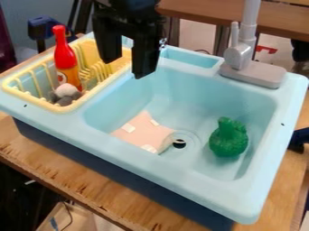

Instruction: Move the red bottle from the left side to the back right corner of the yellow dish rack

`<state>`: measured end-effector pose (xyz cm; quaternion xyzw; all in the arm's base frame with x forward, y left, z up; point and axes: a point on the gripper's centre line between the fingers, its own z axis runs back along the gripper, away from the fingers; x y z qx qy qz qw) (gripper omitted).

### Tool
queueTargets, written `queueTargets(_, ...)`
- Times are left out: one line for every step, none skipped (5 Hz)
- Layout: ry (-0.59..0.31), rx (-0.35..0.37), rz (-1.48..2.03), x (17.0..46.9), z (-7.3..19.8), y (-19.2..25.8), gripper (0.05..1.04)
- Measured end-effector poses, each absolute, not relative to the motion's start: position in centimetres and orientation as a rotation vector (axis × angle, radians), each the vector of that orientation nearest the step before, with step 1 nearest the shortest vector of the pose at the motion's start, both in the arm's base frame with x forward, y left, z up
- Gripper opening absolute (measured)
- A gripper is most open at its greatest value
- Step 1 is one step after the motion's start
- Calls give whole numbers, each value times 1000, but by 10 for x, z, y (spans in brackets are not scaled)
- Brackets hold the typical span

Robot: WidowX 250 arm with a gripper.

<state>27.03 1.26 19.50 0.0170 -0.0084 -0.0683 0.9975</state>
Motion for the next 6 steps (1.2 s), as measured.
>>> queueTargets(10, 25, -138, 270, 188, 12, 1001)
queueTargets(-27, -34, -145, 282, 213, 29, 1001)
queueTargets(-82, -9, -142, 287, 234, 64, 1001)
queueTargets(-96, 46, -99, 287, 247, 98, 1001)
queueTargets(-93, 95, -32, 289, 251, 127, 1001)
queueTargets(-60, 109, -33, 297, 236, 141, 1001)
